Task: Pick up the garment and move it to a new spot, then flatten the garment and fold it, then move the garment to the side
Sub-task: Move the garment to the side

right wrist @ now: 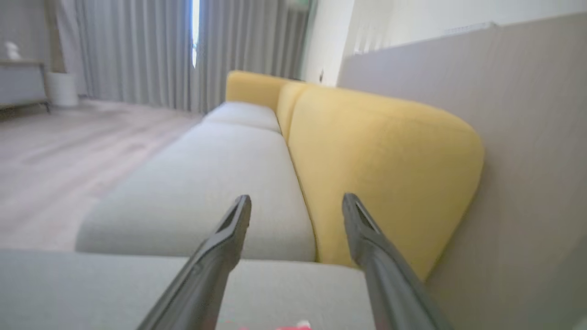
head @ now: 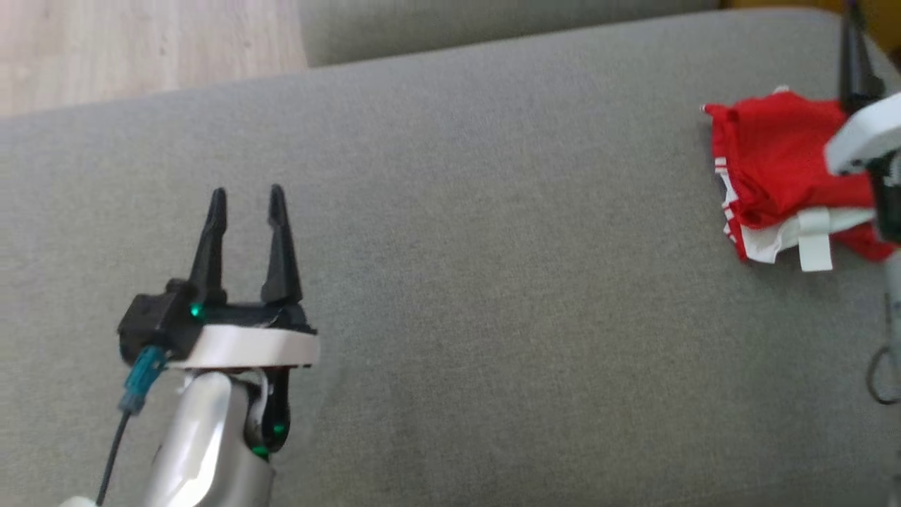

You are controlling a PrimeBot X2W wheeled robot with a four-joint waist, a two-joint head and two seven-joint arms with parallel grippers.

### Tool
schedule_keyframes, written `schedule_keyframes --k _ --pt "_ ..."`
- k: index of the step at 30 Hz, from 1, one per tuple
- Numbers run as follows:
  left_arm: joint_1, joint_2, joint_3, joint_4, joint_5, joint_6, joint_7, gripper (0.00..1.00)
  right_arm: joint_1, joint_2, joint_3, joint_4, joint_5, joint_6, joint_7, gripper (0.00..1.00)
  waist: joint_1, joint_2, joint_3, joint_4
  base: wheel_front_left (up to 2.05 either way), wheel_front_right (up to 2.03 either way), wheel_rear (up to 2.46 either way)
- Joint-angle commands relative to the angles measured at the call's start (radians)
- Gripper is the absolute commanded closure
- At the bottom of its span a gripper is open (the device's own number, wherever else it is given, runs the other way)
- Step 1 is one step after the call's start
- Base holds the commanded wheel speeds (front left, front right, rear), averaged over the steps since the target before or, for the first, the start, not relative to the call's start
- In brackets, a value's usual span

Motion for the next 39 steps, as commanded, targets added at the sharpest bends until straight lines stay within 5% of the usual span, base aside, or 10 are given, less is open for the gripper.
schedule_keyframes --k 1,13,27,39 --pt "-0.01 0.008 0.048 -0.04 0.009 0.003 -0.005 0.0 0.004 0.019 0.023 -0.063 0.022 -0.001 -0.02 0.0 0.0002 0.0 -0.032 0.018 0.0 0.0 0.0" --pt "0.123 0.008 0.107 -0.062 0.006 -0.006 -0.005 0.0 0.242 0.257 -0.026 -0.18 0.156 -0.001 -0.159 0.0 0.0002 0.0 -0.139 0.058 0.0 0.0 0.0" --pt "0.206 0.008 0.085 -0.046 -0.03 0.001 -0.005 0.0 0.497 0.272 0.057 -0.14 0.212 -0.001 -0.227 0.0 0.0002 0.0 -0.16 0.076 0.0 0.0 0.0" --pt "0.211 0.008 0.096 -0.024 -0.095 -0.016 -0.005 0.0 0.541 0.272 0.062 -0.188 0.211 -0.001 -0.228 0.0 0.0002 0.0 -0.157 0.074 0.0 0.0 0.0"
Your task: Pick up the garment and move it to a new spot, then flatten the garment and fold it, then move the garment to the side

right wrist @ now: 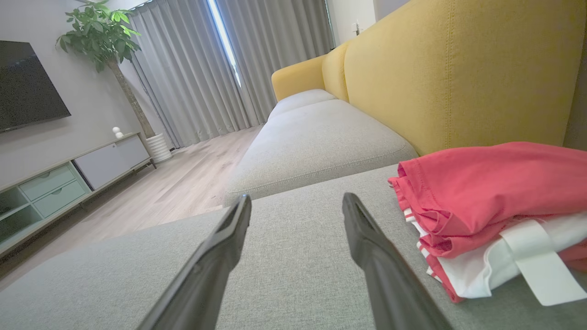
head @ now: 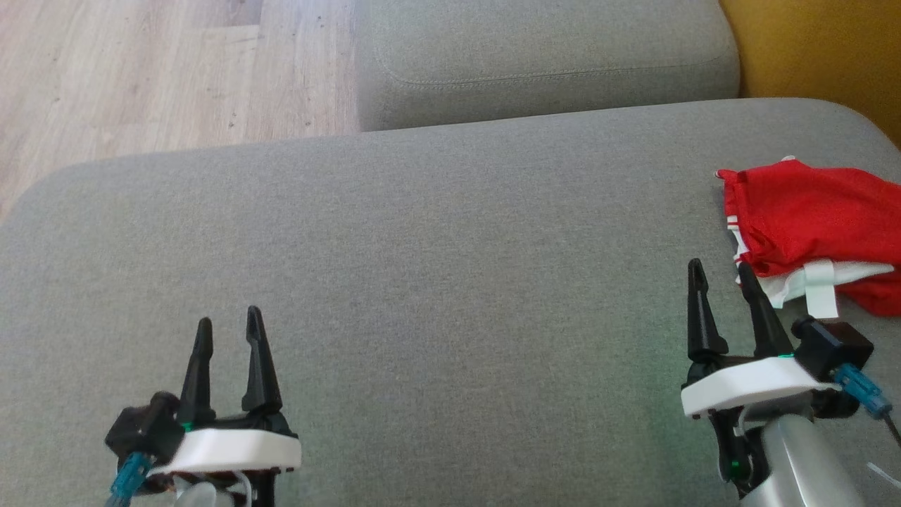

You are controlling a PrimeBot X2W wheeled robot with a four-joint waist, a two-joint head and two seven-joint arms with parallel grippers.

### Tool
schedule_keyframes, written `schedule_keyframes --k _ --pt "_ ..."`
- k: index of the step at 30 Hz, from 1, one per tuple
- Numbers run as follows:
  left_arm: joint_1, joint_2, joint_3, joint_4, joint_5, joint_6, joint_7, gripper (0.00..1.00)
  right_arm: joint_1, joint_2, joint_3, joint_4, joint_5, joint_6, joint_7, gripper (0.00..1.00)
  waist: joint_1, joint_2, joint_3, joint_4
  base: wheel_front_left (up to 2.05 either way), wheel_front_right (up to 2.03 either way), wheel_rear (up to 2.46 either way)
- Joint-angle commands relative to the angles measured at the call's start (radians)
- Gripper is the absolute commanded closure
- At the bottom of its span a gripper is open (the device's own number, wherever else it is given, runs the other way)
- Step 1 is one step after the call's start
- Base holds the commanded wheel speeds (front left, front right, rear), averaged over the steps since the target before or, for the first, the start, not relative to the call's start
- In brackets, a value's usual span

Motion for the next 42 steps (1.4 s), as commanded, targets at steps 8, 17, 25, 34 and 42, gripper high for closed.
schedule_keyframes --k 8,17,25,34,42 --pt "-0.036 0.007 0.036 -0.032 -0.009 -0.012 -0.005 0.0 -0.026 0.001 0.036 -0.039 0.003 -0.001 -0.014 0.0 0.0 -0.0001 0.0 0.002 0.0 0.0 0.0" --pt "-0.028 0.007 0.035 -0.041 -0.018 -0.017 -0.005 0.0 -0.031 0.001 0.039 -0.036 0.014 -0.001 -0.014 0.0 0.0 -0.0001 -0.005 -0.001 0.0 0.0 0.0" --pt "-0.023 0.007 0.038 -0.046 -0.026 -0.011 -0.005 0.0 -0.032 0.001 0.044 -0.031 0.014 -0.001 -0.014 0.0 0.0 -0.0001 -0.008 -0.003 0.0 0.0 0.0" --pt "0.029 -0.001 0.0 0.056 -0.035 -0.008 0.004 1.0 0.041 0.003 0.023 0.063 0.02 0.0 0.005 1.0 0.0 -0.0001 -0.01 -0.003 0.0 0.0 0.0" --pt "0.024 -0.001 0.014 0.051 -0.109 -0.011 0.027 1.0 0.041 0.003 0.012 0.048 0.103 0.0 0.028 1.0 0.0 -0.0001 -0.008 -0.002 0.0 0.0 0.0"
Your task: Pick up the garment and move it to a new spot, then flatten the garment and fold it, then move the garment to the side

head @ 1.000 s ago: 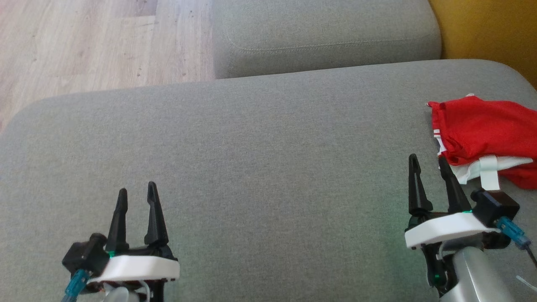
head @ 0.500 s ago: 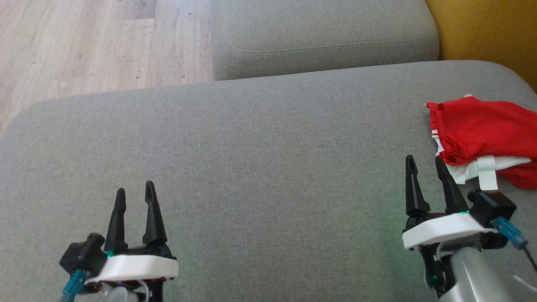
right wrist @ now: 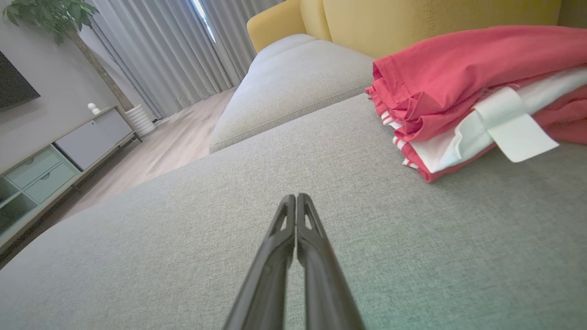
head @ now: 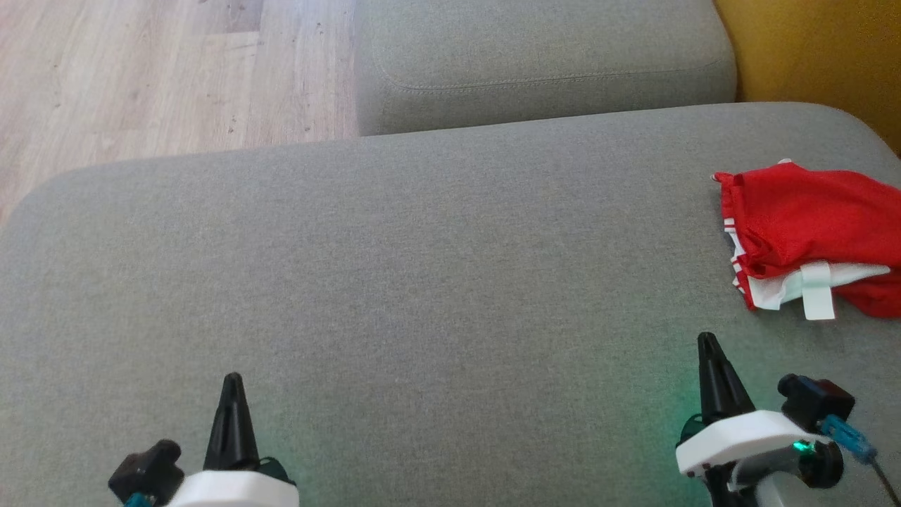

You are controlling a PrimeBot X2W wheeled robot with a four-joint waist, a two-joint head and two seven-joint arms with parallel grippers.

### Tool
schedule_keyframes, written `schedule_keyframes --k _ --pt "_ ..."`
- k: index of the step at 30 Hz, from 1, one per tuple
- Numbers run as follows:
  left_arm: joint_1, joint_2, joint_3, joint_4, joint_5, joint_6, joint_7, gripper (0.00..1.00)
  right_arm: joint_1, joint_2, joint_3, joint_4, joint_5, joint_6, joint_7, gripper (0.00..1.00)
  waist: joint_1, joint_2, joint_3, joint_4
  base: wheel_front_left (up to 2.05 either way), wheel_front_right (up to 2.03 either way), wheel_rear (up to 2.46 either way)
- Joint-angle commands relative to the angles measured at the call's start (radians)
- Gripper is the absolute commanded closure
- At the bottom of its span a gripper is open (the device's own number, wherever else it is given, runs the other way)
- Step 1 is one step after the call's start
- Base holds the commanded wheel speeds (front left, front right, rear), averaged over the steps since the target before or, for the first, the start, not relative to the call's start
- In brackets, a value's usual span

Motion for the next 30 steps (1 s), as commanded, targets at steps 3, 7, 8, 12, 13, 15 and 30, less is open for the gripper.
schedule_keyframes --k 3,7,8,12,13,15,30 --pt "-0.051 0.001 0.018 -0.038 -0.046 -0.005 0.015 1.0 -0.051 -0.002 -0.013 -0.045 0.055 0.0 0.015 1.0 0.0 -0.0001 0.001 0.001 0.0 0.0 0.0" --pt "-0.053 0.001 0.025 -0.041 -0.083 -0.006 0.026 1.0 -0.05 -0.002 -0.018 -0.053 0.097 0.0 0.027 1.0 0.0 -0.0001 0.002 0.001 0.0 0.0 0.0" --pt "-0.054 0.001 0.027 -0.042 -0.092 -0.007 0.029 1.0 -0.05 -0.002 -0.02 -0.055 0.107 0.0 0.029 1.0 0.0 -0.0001 0.002 0.001 0.0 0.0 0.0" --pt "-0.056 0.001 0.033 -0.045 -0.129 -0.008 0.041 1.0 -0.05 -0.002 -0.025 -0.063 0.149 0.0 0.041 1.0 0.0 -0.0001 0.003 0.002 0.0 0.0 0.0" --pt "-0.057 0.001 0.035 -0.046 -0.138 -0.009 0.044 1.0 -0.05 -0.002 -0.026 -0.065 0.159 0.0 0.044 1.0 0.0 -0.0001 0.003 0.002 0.0 0.0 0.0" --pt "-0.058 0.002 0.038 -0.048 -0.157 -0.01 0.05 1.0 -0.05 -0.002 -0.029 -0.069 0.18 0.0 0.049 1.0 0.0 -0.0001 0.003 0.002 0.0 0.0 0.0" --pt "-0.068 0.003 0.062 -0.059 -0.286 -0.015 0.091 1.0 -0.049 -0.002 -0.047 -0.096 0.325 0.0 0.09 1.0 0.0 -0.0001 0.006 0.004 0.0 0.0 0.0"
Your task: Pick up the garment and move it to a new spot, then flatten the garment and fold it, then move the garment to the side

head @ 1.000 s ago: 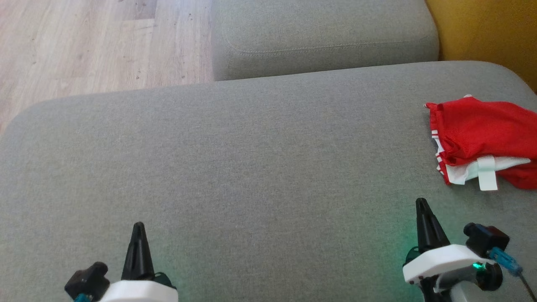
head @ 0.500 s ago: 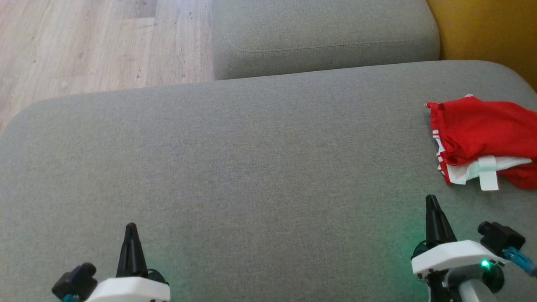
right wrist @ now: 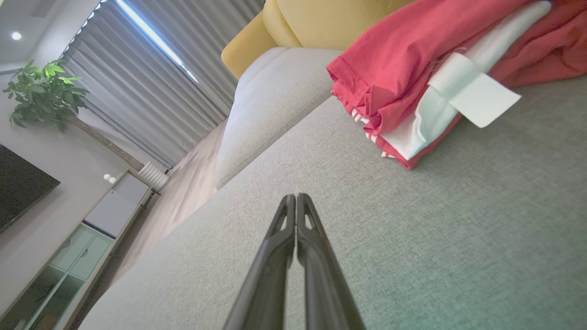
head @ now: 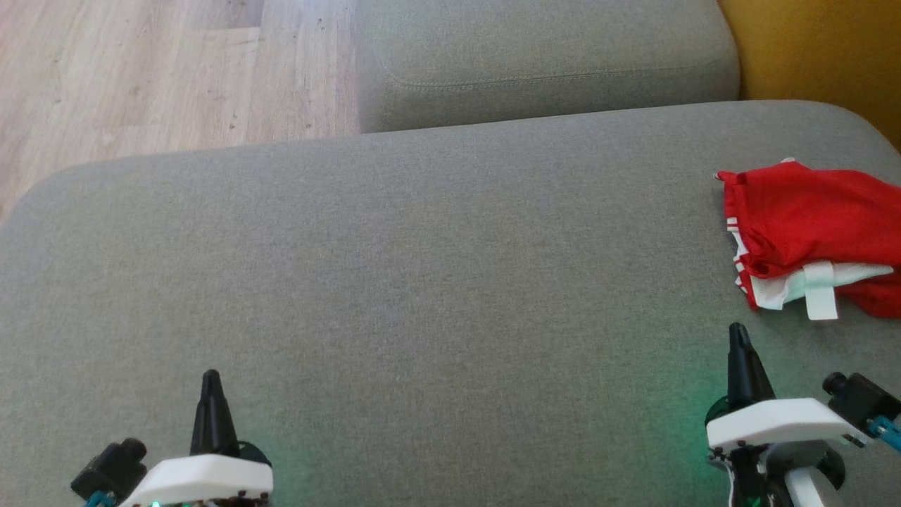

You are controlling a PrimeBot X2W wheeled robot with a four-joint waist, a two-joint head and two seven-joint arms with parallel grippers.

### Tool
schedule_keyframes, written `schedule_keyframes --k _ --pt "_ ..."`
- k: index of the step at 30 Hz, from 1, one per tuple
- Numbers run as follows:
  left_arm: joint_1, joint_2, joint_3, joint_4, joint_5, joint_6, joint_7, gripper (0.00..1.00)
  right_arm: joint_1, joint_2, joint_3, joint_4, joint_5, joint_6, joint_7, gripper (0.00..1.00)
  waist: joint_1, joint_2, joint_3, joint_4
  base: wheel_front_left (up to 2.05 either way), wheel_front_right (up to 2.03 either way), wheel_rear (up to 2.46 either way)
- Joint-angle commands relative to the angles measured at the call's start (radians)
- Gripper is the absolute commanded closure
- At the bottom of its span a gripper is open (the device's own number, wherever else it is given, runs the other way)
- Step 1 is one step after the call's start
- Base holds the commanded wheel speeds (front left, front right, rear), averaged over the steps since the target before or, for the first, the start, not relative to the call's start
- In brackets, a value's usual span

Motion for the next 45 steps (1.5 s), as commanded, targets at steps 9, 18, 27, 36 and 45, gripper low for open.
schedule_keyframes --k 9,18,27,36,45 --pt "-0.058 0.003 0.039 -0.043 -0.093 -0.009 0.031 1.0 -0.049 -0.003 -0.009 -0.057 0.109 0.0 0.028 1.0 0.0 0.0 0.002 0.001 0.0 0.0 0.0" --pt "-0.064 0.004 0.054 -0.051 -0.176 -0.013 0.058 1.0 -0.048 -0.003 -0.021 -0.074 0.202 0.0 0.054 1.0 0.0 0.0 0.004 0.003 0.0 0.0 0.0" --pt "-0.07 0.004 0.069 -0.058 -0.259 -0.017 0.085 1.0 -0.048 -0.003 -0.034 -0.091 0.296 0.0 0.08 1.0 -0.0001 0.0 0.005 0.004 0.0 0.0 0.0" --pt "-0.077 0.005 0.084 -0.065 -0.342 -0.02 0.111 1.0 -0.048 -0.003 -0.046 -0.109 0.389 -0.001 0.105 1.0 -0.0001 0.0 0.007 0.005 0.0 0.0 0.0" --pt "-0.083 0.005 0.099 -0.073 -0.426 -0.024 0.138 1.0 -0.047 -0.003 -0.058 -0.126 0.483 -0.001 0.131 1.0 -0.0001 0.0 0.009 0.006 0.0 0.0 0.0"
